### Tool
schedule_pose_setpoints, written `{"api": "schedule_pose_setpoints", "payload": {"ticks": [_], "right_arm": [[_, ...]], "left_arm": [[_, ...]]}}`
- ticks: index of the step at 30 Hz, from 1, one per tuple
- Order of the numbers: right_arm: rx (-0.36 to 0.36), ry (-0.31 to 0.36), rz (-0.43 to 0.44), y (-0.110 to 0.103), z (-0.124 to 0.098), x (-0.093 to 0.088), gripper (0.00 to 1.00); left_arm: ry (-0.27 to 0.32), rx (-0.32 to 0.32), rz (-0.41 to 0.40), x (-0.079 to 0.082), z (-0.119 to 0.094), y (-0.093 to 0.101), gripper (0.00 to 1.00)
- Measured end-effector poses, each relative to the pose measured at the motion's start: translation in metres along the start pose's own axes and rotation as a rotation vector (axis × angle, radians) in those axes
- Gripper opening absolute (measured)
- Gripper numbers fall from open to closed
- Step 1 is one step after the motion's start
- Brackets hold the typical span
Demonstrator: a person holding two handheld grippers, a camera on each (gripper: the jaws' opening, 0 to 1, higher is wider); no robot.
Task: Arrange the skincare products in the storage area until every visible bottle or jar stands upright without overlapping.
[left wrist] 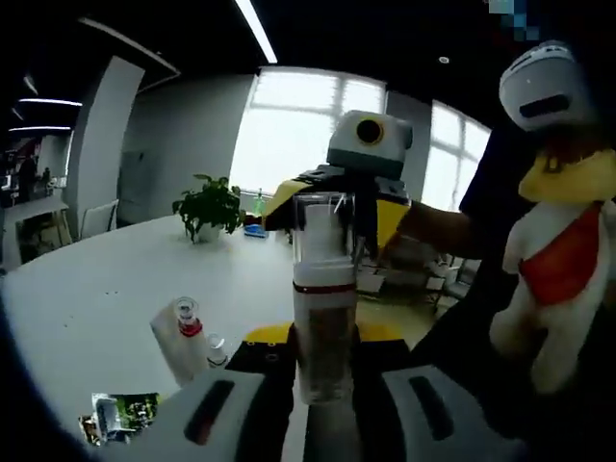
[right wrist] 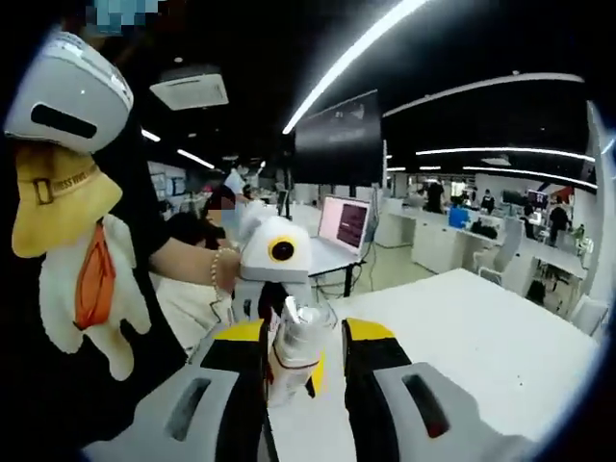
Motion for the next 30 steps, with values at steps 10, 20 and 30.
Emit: {"api": "schedule_pose_setpoints", "payload": {"ticks": [10,20,30], "right_arm": [[0.089,-0.173,-0.085,-0.014,0.003,-0.014,0.22],[0.105,-0.282,-0.148,0.001,-0.001,-0.027,0.19],[0.097,-0.399,-0.202,0.015,0.003,-0.050,0.19]], "left_arm": [[-0.048,-0.054,0.071,-0.003,0.022,0.017,0.25],[-0.159,-0.008,0.149,-0.014,0.031,0.002,0.27],[-0.300,0.058,0.270,-0.035,0.034,-0.013,0.25]]}}
Point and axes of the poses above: the point that each gripper's makers call its tool centre point, and the gripper's own axes: z roughly forward along the fingers, y roughly to its right, x roughly out of its top, the point moved 3 cm from there along -z, roughly backward along the fingers, and after that the axes turned 8 degrees about z, right-handed, at the moved point
